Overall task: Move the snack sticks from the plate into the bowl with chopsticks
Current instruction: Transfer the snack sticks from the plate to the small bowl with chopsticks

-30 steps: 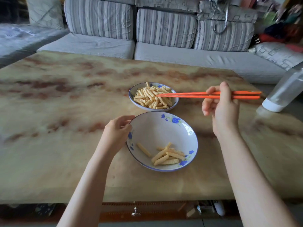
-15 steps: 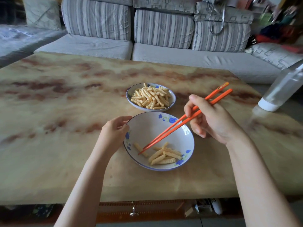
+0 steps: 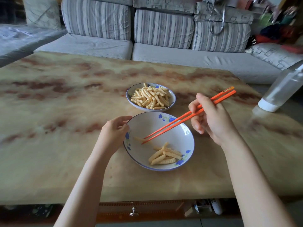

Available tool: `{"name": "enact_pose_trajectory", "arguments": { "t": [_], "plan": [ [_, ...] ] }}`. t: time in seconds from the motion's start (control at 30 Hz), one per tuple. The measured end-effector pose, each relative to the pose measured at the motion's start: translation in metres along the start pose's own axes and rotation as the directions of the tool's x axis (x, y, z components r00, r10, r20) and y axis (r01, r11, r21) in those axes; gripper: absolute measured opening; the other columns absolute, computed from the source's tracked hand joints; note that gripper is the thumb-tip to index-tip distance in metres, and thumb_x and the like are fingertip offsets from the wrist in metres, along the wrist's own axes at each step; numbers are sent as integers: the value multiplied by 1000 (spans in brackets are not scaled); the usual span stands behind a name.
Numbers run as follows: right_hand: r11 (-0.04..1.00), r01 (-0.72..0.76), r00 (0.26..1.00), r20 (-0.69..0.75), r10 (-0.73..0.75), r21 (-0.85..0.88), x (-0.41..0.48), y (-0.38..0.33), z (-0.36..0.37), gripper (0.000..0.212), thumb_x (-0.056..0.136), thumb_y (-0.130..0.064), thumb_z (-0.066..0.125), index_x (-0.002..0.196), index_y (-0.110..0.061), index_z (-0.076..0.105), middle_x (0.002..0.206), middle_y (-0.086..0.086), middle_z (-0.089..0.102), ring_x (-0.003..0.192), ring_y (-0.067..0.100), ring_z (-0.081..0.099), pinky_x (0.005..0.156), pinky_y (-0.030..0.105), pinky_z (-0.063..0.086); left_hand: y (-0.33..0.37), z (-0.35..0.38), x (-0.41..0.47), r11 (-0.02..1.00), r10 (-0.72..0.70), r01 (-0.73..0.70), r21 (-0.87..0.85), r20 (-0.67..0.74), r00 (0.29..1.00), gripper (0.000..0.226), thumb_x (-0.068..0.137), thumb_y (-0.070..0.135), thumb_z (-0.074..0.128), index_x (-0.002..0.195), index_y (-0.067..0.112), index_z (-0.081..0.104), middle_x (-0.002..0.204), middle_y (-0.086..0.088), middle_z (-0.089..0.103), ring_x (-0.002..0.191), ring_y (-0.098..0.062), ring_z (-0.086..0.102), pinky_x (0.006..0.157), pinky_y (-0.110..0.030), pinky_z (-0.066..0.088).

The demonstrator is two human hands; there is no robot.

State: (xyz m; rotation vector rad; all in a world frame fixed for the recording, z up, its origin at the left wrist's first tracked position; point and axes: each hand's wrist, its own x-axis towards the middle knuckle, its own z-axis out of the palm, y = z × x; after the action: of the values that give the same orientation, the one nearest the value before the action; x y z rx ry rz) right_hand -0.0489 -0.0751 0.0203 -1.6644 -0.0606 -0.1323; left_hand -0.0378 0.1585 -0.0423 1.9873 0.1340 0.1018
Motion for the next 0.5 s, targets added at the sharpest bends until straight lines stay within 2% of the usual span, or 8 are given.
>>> {"name": "enact_pose_trajectory", "arguments": {
  "t": [0.17,0.23,0.3,0.5],
  "plan": [
    [988,53,989,-142,-32,144,7,2,-5,44,102,-24,35,64,-10,50,46,10,42,30,18,34,35,19,25,0,0,1,1000,-1,2,-11,4,1000,41,87,0,47,113,23,69,97,0,68,82,-15,62,63,-12,46],
    [974,92,972,-230,-43,206,11,2,-6,43,102,-22,35,64,-10,50,41,5,45,30,18,34,37,20,25,0,0,1,1000,-2,2,-12,3,1000,41,86,0,47,113,23,69,97,0,68,81,-14,62,61,-9,45],
    [959,142,941,-333,-54,245,16,1,-5,42,102,-20,35,64,-11,50,41,-2,49,30,17,36,38,21,26,1,0,1,1000,-7,7,-9,0,1000,42,87,1,47,114,23,69,99,1,68,84,-16,62,65,-13,46],
    [955,191,851,-523,-47,225,38,5,11,41,101,-22,33,64,-12,48,35,-4,46,31,15,40,38,20,29,2,0,1,1000,-19,19,-10,-2,1000,41,86,1,47,114,23,69,100,0,69,85,-17,63,68,-16,47]
  ]
}}
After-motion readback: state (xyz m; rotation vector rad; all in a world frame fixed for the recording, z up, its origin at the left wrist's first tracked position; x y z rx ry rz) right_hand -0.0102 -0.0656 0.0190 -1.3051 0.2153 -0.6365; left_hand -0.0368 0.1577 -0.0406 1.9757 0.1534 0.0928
